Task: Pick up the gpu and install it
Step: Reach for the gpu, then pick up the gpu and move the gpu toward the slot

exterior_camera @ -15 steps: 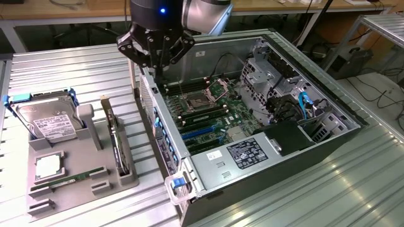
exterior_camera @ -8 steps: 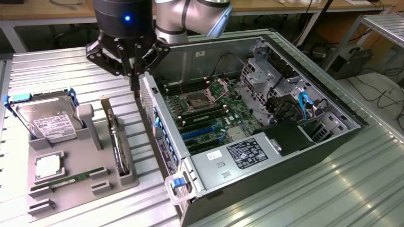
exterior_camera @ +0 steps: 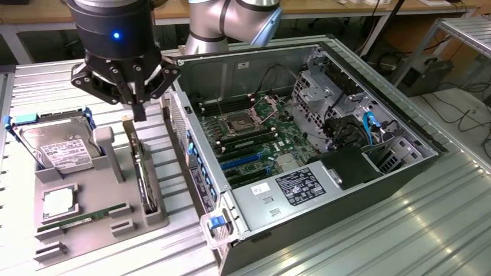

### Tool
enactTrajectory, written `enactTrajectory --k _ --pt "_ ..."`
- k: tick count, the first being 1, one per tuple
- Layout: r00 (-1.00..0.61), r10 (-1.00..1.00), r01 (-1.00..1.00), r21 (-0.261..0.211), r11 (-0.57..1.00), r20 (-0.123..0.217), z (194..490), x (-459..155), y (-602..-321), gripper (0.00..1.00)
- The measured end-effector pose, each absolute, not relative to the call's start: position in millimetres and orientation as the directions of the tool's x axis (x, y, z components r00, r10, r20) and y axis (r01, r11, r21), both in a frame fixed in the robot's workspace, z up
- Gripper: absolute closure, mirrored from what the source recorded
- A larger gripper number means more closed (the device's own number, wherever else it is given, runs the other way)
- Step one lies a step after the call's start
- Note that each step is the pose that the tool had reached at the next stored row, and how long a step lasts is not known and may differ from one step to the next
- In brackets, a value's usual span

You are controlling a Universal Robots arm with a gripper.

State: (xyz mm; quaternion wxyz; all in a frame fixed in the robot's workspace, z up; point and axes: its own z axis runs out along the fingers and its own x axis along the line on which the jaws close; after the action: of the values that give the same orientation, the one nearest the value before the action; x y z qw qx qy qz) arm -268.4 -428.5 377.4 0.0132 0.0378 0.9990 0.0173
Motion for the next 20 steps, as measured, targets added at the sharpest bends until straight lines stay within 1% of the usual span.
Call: enactTrajectory --k 5,20 --pt "-0.997 0.076 0.075 0.034 0.997 -0.024 372.4 -275.8 -434.5 0.89" --pt "-0.997 0.076 0.075 0.033 0.997 -0.024 371.9 -277.3 -435.0 0.89"
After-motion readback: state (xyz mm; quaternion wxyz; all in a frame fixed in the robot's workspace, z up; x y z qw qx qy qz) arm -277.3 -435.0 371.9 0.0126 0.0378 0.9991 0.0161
